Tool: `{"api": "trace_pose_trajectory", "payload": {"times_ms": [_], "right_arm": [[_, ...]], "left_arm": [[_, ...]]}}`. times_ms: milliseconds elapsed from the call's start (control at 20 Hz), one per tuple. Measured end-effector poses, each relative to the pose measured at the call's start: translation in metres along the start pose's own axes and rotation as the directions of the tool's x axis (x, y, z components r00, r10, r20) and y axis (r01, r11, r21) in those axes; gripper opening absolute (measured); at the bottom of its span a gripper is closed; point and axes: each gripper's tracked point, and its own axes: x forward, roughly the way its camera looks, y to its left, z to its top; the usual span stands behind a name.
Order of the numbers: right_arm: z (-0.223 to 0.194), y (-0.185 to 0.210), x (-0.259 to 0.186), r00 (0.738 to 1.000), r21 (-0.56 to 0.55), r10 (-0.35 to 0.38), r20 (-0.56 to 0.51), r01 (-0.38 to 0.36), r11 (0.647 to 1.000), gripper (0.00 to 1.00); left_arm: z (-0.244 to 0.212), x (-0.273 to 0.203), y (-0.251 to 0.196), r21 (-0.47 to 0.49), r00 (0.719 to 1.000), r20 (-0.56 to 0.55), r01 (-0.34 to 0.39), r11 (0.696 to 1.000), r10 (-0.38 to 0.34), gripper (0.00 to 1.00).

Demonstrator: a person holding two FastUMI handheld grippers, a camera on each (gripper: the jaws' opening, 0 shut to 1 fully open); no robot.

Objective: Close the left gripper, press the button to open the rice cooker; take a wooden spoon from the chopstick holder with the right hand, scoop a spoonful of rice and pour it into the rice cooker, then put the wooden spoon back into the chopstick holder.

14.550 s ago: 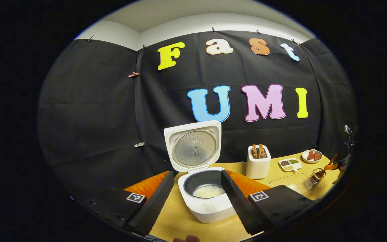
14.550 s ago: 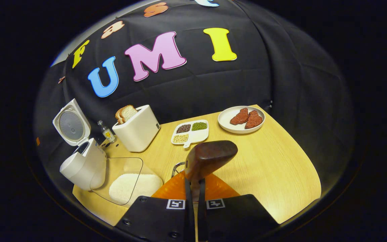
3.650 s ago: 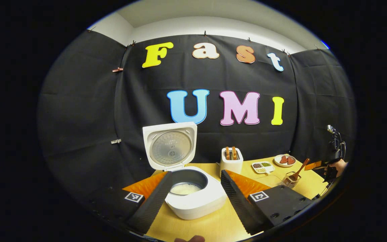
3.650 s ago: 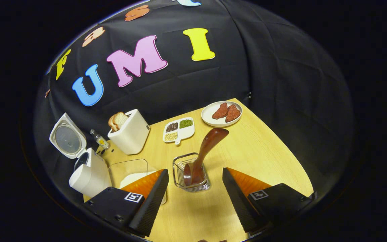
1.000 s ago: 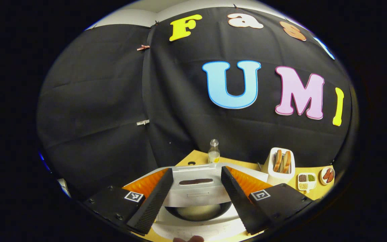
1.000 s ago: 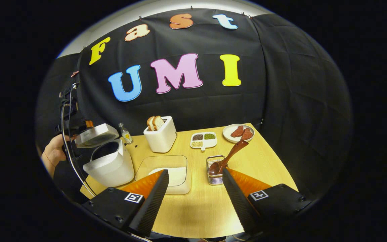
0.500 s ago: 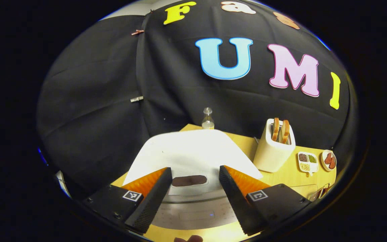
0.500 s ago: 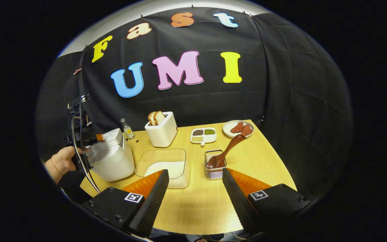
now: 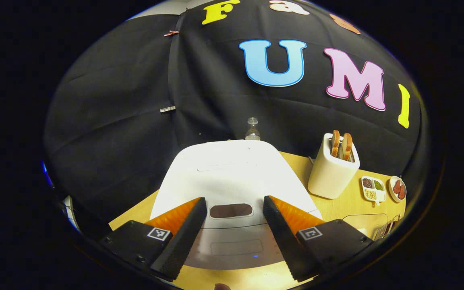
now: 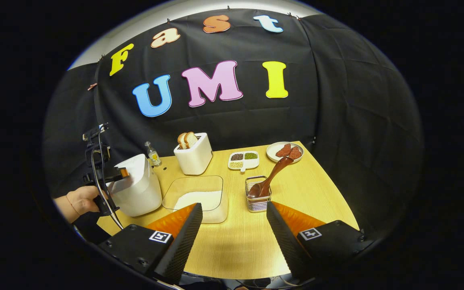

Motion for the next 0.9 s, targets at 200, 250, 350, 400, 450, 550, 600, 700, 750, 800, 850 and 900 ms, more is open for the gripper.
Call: {"api": "trace_pose_trajectory", "payload": {"times_ms": [200,250,350,400,450,550,600,700,750,800,850,900], "right_arm": [[0.002,0.007,0.0,1.0,-0.006,0.001,0.007,-0.001,1.0,0.99],[0.005,0.008,0.0,1.0,-0.009,-0.001,0.014,0.001,1.0,0.99],[0.012,0.01,0.0,0.999,-0.013,-0.007,0.033,0.007,1.0,0.99],[0.015,0.01,-0.001,0.999,-0.016,-0.01,0.044,0.01,1.0,0.99],[0.019,0.011,0.0,0.998,-0.019,-0.013,0.055,0.014,1.0,0.99],[0.025,0.011,0.001,0.997,-0.025,-0.025,0.07,0.026,0.999,0.98],[0.03,0.011,0.002,0.996,-0.029,-0.03,0.079,0.032,0.999,0.98],[0.046,0.012,0.0,0.992,-0.031,-0.038,0.118,0.042,0.999,0.99],[0.052,0.013,-0.002,0.989,-0.031,-0.042,0.139,0.047,0.998,0.99],[0.056,0.013,-0.003,0.987,-0.037,-0.045,0.152,0.051,0.998,0.98],[0.059,0.012,-0.004,0.986,-0.048,-0.053,0.157,0.061,0.997,0.98],[0.062,0.011,-0.006,0.984,-0.06,-0.062,0.166,0.073,0.996,0.99]], "left_arm": [[0.006,0.0,0.002,-0.003,1.0,0.014,0.022,1.0,-0.022,0.99],[0.007,-0.002,0.001,-0.003,0.999,0.019,0.034,0.999,-0.034,0.99],[0.02,-0.008,0.001,0.023,0.996,0.071,0.058,0.998,-0.059,0.96],[0.029,-0.015,-0.001,0.037,0.99,0.107,0.083,0.996,-0.087,0.95],[0.037,-0.021,-0.005,0.056,0.983,0.143,0.111,0.992,-0.118,0.95],[0.056,-0.042,-0.014,0.091,0.956,0.214,0.184,0.979,-0.2,0.96],[0.065,-0.054,-0.019,0.104,0.935,0.25,0.232,0.967,-0.251,0.96],[0.082,-0.084,-0.027,0.127,0.88,0.322,0.325,0.937,-0.349,0.95],[0.092,-0.103,-0.027,0.133,0.848,0.353,0.373,0.918,-0.396,0.95],[0.098,-0.118,-0.027,0.131,0.818,0.378,0.416,0.9,-0.433,0.95],[0.099,-0.131,-0.025,0.125,0.795,0.392,0.453,0.883,-0.463,0.95],[0.099,-0.14,-0.021,0.114,0.779,0.401,0.479,0.871,-0.481,0.95]]}}
